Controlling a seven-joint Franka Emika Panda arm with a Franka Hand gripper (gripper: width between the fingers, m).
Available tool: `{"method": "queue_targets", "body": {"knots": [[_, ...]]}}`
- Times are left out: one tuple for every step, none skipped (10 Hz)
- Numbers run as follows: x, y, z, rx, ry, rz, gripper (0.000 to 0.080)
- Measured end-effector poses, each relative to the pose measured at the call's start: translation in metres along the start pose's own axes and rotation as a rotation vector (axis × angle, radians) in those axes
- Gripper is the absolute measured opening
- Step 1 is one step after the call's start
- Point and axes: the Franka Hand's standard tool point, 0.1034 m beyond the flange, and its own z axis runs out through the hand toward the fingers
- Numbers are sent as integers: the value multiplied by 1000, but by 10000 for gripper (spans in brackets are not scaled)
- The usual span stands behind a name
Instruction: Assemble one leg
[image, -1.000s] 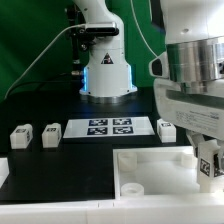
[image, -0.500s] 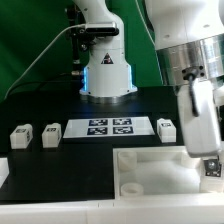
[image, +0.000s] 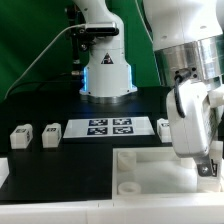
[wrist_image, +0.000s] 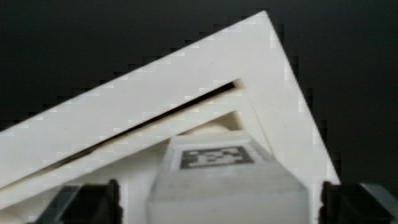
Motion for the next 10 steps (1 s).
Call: {"method": "queue_targets", "body": {"knots": [[0,0,0,0,0,0,626],[0,0,0,0,0,0,642],[-1,1,-1,3,-1,-12,642],[-3,3,-4,8,-5,-32,648],[-3,3,-9,18,-9,-48,648],[-4,7,-14,18,-12,-55,649],[-8,9,-21,20,-19,-60,649],[-11,7,-26,26,-24,-64,649],[-9,8,-22,22,-20,-64,649],[-9,9,-22,21,-20,-65,649]]}}
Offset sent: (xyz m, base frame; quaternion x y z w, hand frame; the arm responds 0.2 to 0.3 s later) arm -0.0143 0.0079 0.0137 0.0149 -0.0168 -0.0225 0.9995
